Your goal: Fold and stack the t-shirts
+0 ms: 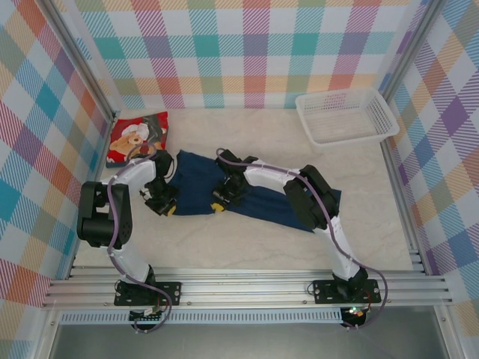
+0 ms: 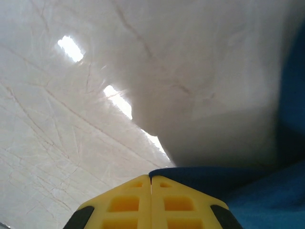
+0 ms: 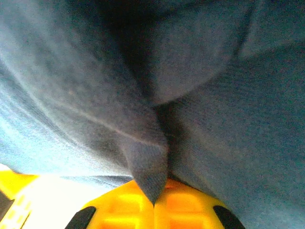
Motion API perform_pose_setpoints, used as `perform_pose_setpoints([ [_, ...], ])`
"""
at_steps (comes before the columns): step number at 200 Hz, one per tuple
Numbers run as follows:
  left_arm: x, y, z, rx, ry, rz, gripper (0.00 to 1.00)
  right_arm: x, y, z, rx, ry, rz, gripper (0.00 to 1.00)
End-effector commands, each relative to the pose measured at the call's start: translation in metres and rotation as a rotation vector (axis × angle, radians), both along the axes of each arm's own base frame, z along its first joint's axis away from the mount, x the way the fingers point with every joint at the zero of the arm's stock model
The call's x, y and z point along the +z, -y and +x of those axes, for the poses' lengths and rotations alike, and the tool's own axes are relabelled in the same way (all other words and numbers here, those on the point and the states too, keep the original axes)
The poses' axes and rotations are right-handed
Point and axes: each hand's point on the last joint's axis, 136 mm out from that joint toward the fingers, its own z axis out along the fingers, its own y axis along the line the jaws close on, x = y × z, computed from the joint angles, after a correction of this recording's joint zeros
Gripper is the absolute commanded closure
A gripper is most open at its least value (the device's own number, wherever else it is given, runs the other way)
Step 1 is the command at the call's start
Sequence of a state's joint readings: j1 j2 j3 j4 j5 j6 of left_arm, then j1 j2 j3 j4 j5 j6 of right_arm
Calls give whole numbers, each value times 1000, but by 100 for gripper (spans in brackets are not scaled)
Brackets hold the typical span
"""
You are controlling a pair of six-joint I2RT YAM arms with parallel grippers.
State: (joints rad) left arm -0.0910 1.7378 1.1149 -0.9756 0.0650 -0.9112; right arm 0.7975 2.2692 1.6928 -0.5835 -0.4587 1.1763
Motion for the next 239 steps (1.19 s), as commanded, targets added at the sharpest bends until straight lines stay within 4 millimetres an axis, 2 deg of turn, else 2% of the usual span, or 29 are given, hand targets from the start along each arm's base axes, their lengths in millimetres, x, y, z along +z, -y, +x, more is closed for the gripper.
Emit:
perform_pose_setpoints([
  [1, -7, -2, -9, 64, -64, -13, 100, 13, 3, -5, -25, -51, 7, 100],
  [25, -9, 4, -7, 90, -70, -42, 100, 19, 5, -3, -32, -48, 13, 100],
  [78, 10, 7, -8, 125, -34, -57, 100, 36, 7, -2, -41, -83, 48, 98],
  [127, 27, 16, 2, 274, -7, -91, 100, 34, 21, 9, -109, -133, 34, 98],
  [159, 34, 20, 12, 356, -13, -103, 100, 34, 26, 19, -166, -174, 44, 94],
  [178, 38, 27, 23, 383, 1, -137, 100, 35, 29, 24, -185, -180, 52, 86],
  [200, 46, 33, 25, 380, 7, -142, 100, 47, 33, 28, -162, -139, 54, 64],
  [212, 49, 33, 20, 381, 0, -135, 100, 60, 38, 30, -132, -73, 43, 59],
  [224, 49, 33, 13, 385, -3, -131, 100, 76, 41, 35, -96, 16, 40, 58],
  [239, 49, 31, 4, 395, -5, -119, 100, 94, 27, 47, -22, 138, 105, 70],
])
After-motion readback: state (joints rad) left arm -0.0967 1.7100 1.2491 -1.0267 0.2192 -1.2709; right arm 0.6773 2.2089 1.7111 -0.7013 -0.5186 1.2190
